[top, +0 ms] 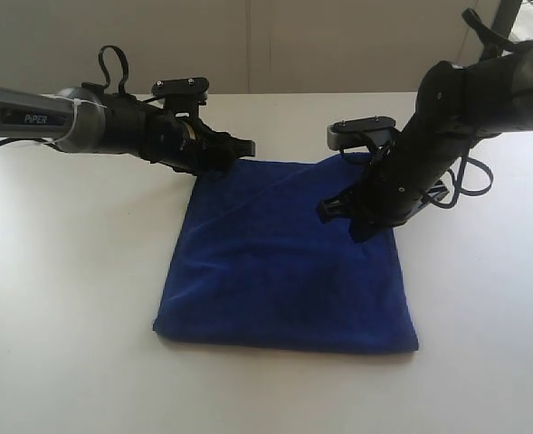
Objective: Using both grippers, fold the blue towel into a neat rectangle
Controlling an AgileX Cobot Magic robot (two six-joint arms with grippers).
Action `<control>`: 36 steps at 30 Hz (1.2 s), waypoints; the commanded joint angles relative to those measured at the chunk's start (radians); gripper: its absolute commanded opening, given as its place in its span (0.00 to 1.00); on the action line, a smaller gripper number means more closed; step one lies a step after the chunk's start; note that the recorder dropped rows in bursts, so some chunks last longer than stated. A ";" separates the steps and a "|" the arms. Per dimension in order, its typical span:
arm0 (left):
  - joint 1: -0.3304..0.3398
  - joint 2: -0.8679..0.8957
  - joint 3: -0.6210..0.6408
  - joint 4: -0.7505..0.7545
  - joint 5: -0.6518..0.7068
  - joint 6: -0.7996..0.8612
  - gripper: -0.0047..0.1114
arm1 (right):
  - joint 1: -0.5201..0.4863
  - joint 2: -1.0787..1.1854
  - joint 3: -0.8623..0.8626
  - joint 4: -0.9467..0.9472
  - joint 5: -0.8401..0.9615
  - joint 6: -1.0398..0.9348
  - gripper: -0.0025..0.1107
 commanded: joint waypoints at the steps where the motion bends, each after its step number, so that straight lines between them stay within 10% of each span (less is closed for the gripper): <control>1: -0.001 -0.001 -0.005 -0.003 0.004 -0.011 0.48 | 0.000 -0.014 0.002 -0.003 0.005 0.004 0.02; 8: 0.001 0.005 -0.005 -0.002 0.004 -0.016 0.21 | 0.000 -0.014 0.002 -0.003 0.005 0.004 0.02; 14: 0.001 -0.052 -0.005 -0.002 0.020 -0.011 0.23 | 0.000 -0.014 0.002 -0.003 0.005 0.004 0.02; 19: 0.001 -0.046 -0.005 0.001 0.056 -0.009 0.49 | 0.000 -0.014 0.002 -0.003 0.007 0.004 0.02; 36: 0.001 -0.003 -0.005 0.001 0.044 -0.011 0.48 | 0.000 -0.014 0.002 -0.003 0.011 0.004 0.02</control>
